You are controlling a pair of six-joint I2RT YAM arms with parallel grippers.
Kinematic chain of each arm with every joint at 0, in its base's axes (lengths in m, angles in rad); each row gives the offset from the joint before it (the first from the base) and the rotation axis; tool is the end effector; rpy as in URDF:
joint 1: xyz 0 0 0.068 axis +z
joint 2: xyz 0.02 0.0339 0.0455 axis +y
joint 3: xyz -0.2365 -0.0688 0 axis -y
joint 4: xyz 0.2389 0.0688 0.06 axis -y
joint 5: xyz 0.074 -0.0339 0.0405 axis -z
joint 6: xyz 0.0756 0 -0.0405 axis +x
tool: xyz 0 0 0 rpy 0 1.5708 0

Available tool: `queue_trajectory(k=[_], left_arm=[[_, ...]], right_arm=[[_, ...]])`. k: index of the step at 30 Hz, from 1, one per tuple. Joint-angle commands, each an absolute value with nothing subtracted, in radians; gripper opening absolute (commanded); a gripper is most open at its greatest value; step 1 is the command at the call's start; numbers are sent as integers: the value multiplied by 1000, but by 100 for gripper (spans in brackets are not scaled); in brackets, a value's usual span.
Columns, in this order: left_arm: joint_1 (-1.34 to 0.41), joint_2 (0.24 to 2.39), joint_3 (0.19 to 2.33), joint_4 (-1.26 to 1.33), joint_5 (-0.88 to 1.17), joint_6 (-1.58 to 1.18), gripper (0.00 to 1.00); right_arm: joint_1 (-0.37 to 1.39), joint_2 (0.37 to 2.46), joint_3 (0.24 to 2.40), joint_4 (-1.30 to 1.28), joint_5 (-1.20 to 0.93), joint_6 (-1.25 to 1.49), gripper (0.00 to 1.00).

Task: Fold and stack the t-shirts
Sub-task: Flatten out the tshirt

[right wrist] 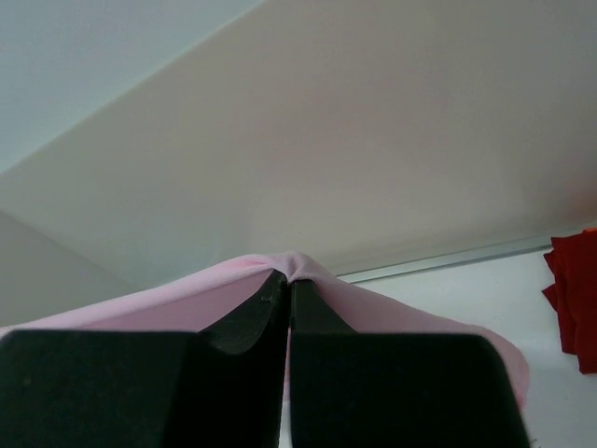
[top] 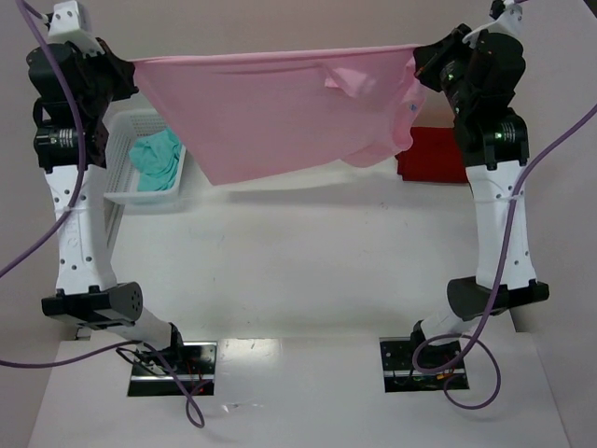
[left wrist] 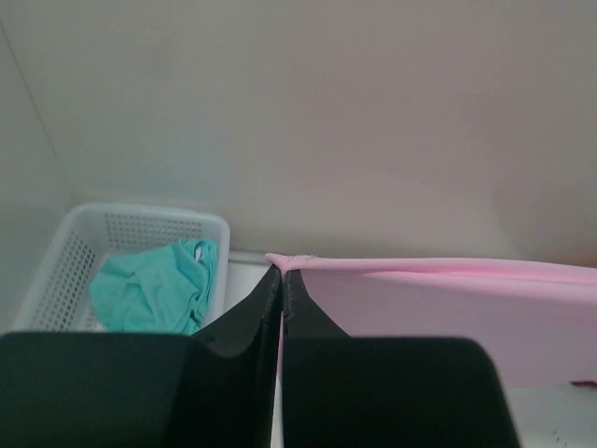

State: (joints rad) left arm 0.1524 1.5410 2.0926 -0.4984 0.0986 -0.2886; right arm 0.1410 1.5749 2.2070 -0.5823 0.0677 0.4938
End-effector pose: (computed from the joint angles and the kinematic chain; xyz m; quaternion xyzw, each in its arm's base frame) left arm 0.3313 0.0433 0.5341 -0.1154 0.6784 -0.0831 0.7208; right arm 0.3250 0.0410 0.5470 0.1450 0.6739 0.2038 0.6952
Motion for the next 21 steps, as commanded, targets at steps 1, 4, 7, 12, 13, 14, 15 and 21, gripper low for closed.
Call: queue_trajectory(k=[1,4,7,12,13,14,15,21], left_arm=[[183,1522,2219,-483,18,-244,0],[183,1513,2258,-483,28,-244,0],[183,1513,2325,-492,37,-253,0],[183,1513,2404,-502,63,-272,0],[183,1513,2404,-502,63,-272,0],[183,1513,2404,-502,72,-272,0],[183,1502,2392,-502,72,-272,0],[183,1465,2261,-466,86,-261,0]], right_arm=[[110,1456,2263,-467,103,437,0],[110,1399,2194,-431,101,437,0],[110,1359,2152,-410,126,413,0],[110,1318,2045,-391,204,370,0],[110,1307,2025,-382,213,359,0],[110,1293,1982,-370,213,350,0],[110,1283,1932,-361,213,350,0],[110,1108,1664,-299,334,350,0]])
